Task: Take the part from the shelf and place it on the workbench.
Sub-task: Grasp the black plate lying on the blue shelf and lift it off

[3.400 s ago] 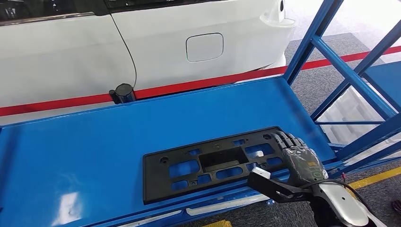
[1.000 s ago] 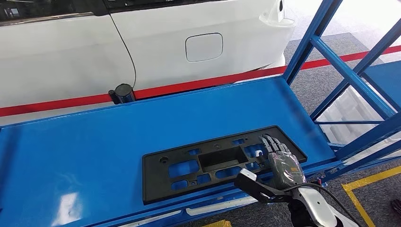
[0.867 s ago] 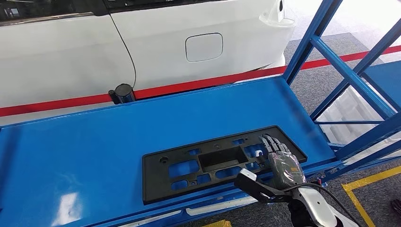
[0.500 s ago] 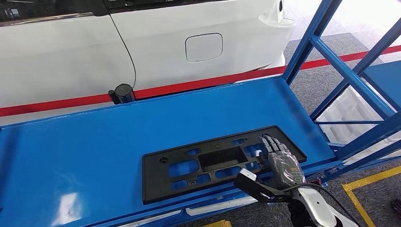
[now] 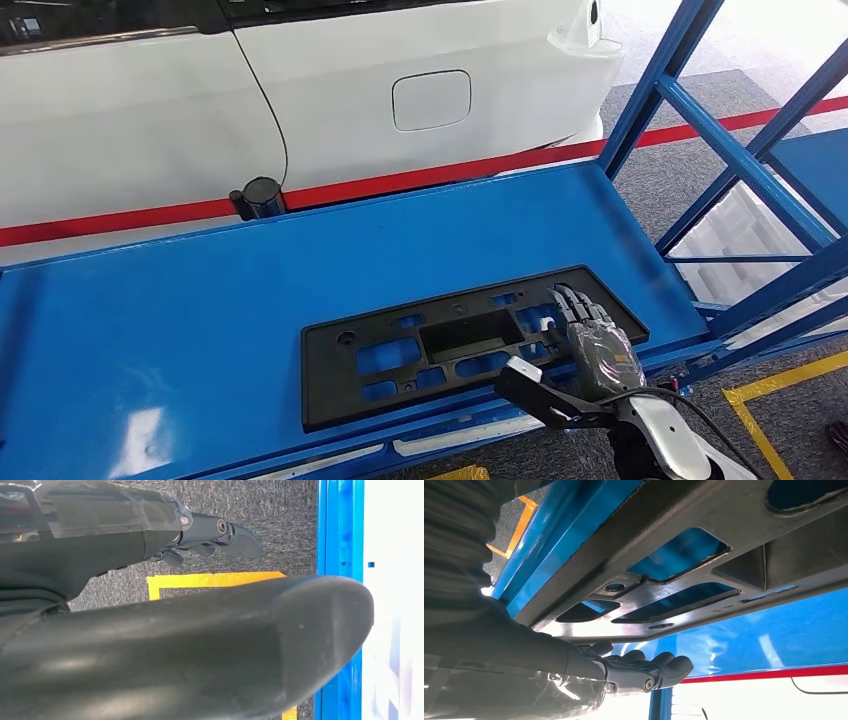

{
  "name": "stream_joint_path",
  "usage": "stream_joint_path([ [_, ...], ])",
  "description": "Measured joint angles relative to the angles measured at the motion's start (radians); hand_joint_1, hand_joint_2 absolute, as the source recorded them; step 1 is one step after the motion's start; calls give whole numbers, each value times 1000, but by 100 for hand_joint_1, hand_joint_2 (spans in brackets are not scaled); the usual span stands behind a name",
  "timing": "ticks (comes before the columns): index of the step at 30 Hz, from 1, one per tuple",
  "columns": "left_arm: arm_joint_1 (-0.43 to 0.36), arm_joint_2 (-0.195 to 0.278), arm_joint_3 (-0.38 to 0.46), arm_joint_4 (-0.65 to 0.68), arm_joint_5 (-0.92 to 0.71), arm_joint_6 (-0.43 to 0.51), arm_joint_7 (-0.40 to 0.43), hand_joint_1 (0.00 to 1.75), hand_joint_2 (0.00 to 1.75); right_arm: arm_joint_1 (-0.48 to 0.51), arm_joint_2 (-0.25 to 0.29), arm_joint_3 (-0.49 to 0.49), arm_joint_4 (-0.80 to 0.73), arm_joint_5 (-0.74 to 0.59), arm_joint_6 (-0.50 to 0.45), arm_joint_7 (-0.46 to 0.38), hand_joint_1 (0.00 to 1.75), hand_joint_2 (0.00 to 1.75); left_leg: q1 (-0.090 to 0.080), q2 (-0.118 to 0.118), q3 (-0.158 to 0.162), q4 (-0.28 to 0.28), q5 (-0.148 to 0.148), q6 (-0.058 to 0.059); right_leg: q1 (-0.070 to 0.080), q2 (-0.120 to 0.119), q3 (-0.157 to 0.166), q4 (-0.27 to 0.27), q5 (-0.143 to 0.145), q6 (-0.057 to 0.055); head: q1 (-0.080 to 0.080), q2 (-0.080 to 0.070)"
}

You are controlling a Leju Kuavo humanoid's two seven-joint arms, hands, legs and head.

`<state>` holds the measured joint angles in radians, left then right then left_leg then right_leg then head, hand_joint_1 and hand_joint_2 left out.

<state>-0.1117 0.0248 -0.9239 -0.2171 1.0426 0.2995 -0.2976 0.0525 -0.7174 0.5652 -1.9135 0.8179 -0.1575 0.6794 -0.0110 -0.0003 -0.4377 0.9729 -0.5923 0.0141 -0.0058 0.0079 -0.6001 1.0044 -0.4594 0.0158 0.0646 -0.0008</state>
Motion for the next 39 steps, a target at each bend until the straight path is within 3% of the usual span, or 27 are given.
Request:
stream_joint_path([
  [3,0,0,-1,0,-9,-4,2,0,0,0,0,-1,0,31,-3,0,0,175,0,0,0,0,0,0,0,0,0,0,0,0,0,0],
  [7,0,0,-3,0,-27,-15,7,0,0,-5,-9,-21,1,62,4,0,175,175,0,0,0,0,0,0,0,0,0,0,0,0,0,0],
  [39,-1,-19,-27,0,-40,-24,4,0,0,-3,6,-42,41,241,-109,-10,175,175,0,0,0,0,0,0,0,0,0,0,0,0,0,0],
])
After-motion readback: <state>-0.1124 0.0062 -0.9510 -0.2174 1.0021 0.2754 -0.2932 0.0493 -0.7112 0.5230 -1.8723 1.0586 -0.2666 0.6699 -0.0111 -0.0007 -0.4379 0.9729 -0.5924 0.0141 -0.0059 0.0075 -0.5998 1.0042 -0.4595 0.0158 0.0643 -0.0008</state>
